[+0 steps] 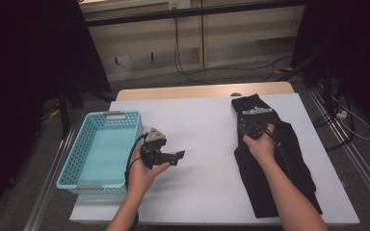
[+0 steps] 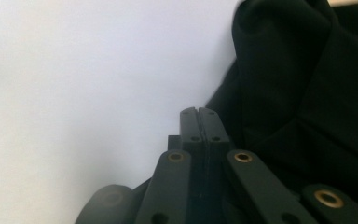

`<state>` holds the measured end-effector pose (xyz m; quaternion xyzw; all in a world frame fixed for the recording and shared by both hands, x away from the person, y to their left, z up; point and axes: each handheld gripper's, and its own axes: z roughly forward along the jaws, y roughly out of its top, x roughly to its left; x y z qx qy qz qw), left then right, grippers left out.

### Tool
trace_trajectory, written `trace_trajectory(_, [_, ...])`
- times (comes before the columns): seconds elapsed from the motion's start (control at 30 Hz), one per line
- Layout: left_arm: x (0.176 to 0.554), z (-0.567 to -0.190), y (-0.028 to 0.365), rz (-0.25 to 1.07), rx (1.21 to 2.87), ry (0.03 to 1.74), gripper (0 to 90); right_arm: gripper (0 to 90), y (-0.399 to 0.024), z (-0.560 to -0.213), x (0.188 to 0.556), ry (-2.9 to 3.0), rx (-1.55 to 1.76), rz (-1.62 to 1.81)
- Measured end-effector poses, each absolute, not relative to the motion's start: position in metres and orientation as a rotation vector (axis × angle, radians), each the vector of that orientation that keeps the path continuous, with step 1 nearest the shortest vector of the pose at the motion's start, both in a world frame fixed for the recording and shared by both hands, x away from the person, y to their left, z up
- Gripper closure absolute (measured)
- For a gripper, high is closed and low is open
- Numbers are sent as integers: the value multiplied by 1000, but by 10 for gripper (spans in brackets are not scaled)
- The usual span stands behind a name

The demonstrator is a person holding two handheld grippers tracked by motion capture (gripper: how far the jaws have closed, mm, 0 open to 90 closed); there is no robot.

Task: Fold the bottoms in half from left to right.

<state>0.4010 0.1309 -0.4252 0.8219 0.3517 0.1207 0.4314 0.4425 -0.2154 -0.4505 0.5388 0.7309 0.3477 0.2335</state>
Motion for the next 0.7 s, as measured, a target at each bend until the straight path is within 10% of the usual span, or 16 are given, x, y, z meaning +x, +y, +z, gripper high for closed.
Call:
trace_trajectory(0.5, [399, -428, 136, 306, 2060, 896, 124, 537, -200, -459, 441, 2021, 1434, 777])
trace_trajectory(0.7, [399, -428, 135, 300, 2052, 896, 125, 754, -203, -461, 442, 2035, 1429, 813])
